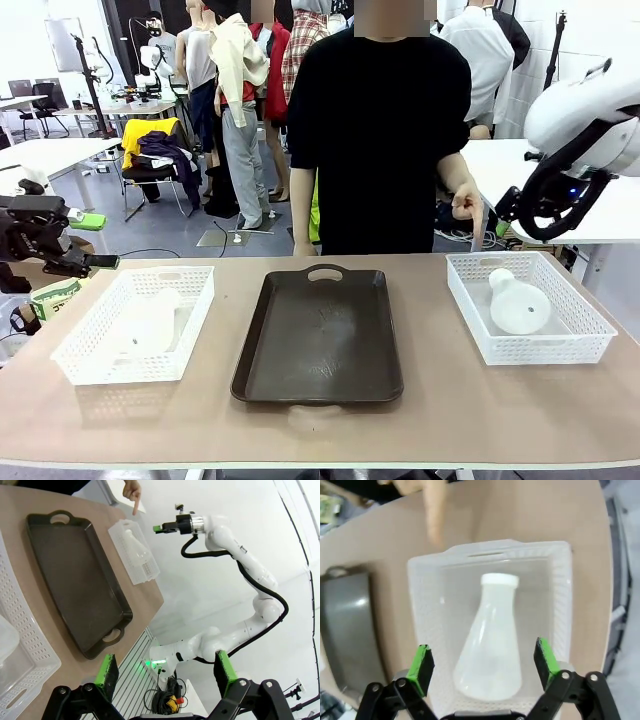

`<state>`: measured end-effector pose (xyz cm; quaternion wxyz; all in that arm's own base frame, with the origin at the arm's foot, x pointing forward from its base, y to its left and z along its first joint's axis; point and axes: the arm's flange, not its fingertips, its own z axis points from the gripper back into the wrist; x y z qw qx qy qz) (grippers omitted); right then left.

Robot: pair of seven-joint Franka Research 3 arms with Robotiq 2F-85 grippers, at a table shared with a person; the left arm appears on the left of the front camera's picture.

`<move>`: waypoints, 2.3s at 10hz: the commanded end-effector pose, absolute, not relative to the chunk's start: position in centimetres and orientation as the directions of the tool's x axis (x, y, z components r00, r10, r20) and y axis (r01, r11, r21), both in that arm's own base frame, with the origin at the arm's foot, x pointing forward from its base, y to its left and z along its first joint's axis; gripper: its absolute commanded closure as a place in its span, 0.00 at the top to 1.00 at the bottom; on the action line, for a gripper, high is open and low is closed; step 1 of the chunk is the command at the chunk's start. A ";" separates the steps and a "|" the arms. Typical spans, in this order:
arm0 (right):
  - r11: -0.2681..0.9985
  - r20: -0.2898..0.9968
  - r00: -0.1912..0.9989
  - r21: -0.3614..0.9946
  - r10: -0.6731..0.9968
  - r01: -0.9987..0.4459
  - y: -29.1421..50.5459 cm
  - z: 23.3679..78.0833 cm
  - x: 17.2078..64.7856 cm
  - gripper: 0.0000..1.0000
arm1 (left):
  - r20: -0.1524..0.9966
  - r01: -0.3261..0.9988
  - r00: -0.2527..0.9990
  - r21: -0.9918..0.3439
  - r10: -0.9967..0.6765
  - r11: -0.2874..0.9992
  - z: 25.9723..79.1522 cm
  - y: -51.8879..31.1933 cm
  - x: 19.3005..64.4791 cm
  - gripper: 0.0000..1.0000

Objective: Prepare the laboratory tools.
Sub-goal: Pick up the Big flask that the person points to.

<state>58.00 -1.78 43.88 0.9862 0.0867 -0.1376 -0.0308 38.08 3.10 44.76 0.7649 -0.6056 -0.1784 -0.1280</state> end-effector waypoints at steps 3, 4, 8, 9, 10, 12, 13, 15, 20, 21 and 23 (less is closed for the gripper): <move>0.990 0.193 0.975 0.098 -0.114 0.097 0.3 41.1 61.1 1.00 | 0.428 0.413 0.904 -0.883 0.021 0.222 44.9 3.3 38.0 1.00; 0.993 0.184 0.978 0.073 -0.103 0.091 0.7 40.6 61.4 1.00 | 0.428 0.413 0.904 -0.883 0.021 0.222 44.9 3.3 38.0 1.00; 0.997 0.169 0.983 -0.009 -0.072 0.075 1.8 37.1 61.6 1.00 | 0.428 0.413 0.904 -0.883 0.021 0.222 44.9 3.3 38.0 1.00; 0.997 0.185 0.980 -0.012 -0.070 0.074 1.7 36.2 61.7 1.00 | 0.428 0.413 0.904 -0.883 0.021 0.222 44.9 3.3 38.0 1.00; 0.997 0.207 0.976 -0.009 -0.070 0.073 1.6 35.7 61.9 1.00 | 0.428 0.413 0.904 -0.883 0.021 0.222 44.9 3.3 38.0 1.00; 0.997 0.217 0.973 -0.005 -0.077 0.079 1.5 34.6 62.2 1.00 | 0.428 0.413 0.904 -0.883 0.021 0.222 44.9 3.3 38.0 1.00; 0.997 0.226 0.971 -0.008 -0.076 0.080 1.4 34.1 62.3 1.00 | 0.428 0.413 0.904 -0.883 0.021 0.222 44.9 3.3 38.0 1.00; 0.997 0.234 0.969 -0.013 -0.077 0.082 1.3 33.5 62.6 1.00 | 0.428 0.413 0.904 -0.883 0.021 0.222 44.9 3.3 38.0 1.00; 0.997 0.226 0.971 -0.013 -0.074 0.079 1.1 31.9 63.1 1.00 | 0.428 0.413 0.904 -0.883 0.021 0.222 44.9 3.3 38.0 1.00; 0.998 0.224 0.973 -0.016 -0.059 0.065 1.4 31.9 63.2 0.93 | 0.428 0.413 0.904 -0.883 0.021 0.222 44.9 3.3 38.0 1.00; 0.997 0.219 0.974 -0.038 -0.051 0.061 2.0 31.7 63.4 0.59 | 0.428 0.413 0.904 -0.883 0.021 0.222 44.9 3.3 38.0 1.00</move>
